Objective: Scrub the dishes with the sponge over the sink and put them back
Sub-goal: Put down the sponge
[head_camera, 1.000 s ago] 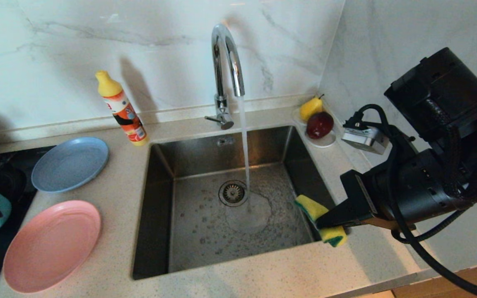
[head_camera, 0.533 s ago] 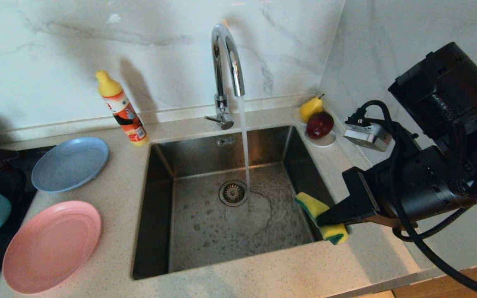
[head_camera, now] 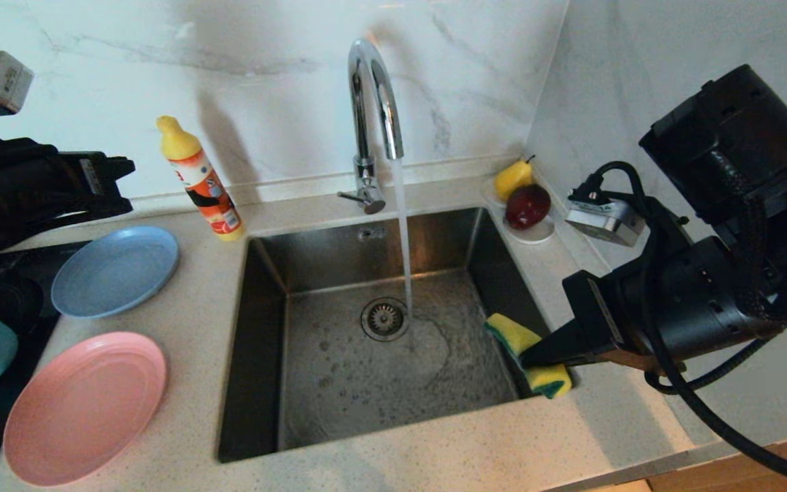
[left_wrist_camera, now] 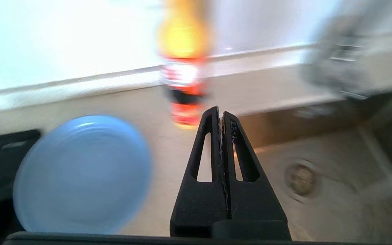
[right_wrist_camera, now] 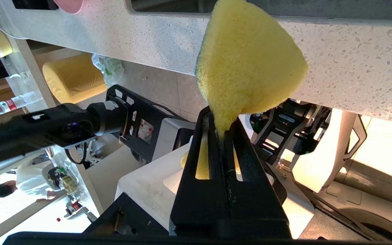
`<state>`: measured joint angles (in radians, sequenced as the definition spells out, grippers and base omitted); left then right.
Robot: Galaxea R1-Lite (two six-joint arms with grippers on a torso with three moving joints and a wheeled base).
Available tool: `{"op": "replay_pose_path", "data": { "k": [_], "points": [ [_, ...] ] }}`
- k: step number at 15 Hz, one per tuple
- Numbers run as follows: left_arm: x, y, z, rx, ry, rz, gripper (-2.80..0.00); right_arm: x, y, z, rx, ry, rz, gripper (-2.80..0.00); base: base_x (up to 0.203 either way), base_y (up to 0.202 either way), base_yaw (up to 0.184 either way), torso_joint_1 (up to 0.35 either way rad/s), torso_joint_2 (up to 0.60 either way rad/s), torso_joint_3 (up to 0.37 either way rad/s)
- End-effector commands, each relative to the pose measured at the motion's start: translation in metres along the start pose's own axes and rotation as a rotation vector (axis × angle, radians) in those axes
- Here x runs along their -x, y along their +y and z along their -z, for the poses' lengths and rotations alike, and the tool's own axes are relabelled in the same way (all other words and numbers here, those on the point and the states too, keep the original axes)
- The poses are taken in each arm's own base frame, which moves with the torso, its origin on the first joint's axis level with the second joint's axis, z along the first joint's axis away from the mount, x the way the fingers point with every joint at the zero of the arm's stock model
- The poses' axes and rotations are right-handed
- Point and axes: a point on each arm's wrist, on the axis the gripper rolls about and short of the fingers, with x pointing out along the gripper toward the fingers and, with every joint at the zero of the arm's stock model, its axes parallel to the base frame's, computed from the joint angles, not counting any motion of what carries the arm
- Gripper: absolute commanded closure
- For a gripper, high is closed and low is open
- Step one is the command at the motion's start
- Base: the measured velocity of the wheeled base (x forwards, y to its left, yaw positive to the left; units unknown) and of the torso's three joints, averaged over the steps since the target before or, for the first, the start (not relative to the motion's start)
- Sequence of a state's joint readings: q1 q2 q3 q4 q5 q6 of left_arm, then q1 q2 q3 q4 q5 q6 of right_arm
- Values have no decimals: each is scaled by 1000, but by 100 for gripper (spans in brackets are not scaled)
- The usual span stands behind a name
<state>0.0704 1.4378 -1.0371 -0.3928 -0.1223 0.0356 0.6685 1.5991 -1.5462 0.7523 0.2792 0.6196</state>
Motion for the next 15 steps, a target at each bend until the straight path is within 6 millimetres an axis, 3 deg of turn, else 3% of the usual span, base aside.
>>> {"op": "replay_pose_path", "data": {
  "k": [1,4,6,8,11,13,15],
  "points": [
    [82,-18,-16,-30,-141,30,0,-1,-1,0,-5,7,3,0,0,0,0,0,0,0],
    [177,-25,1,-45,-262,-33,0,-1,0,0,-7,6,4,0,0,0,0,0,0,0],
    [229,-28,35,-43,-279,-85,0,1,-1,2,-6,5,3,0,0,0,0,0,0,0],
    [264,-30,75,-46,-263,-113,0,3,-1,3,-4,1,2,0,0,0,0,0,0,0],
    [289,-34,153,-59,-153,-123,0,4,-1,4,-4,1,3,0,0,0,0,0,0,0],
    [280,-35,205,-75,-17,-119,0,5,-1,4,-1,-1,1,0,0,0,0,0,0,0],
    [276,-36,217,-78,8,-115,0,7,1,5,6,-6,-6,0,0,0,0,0,0,0]
  ]
}}
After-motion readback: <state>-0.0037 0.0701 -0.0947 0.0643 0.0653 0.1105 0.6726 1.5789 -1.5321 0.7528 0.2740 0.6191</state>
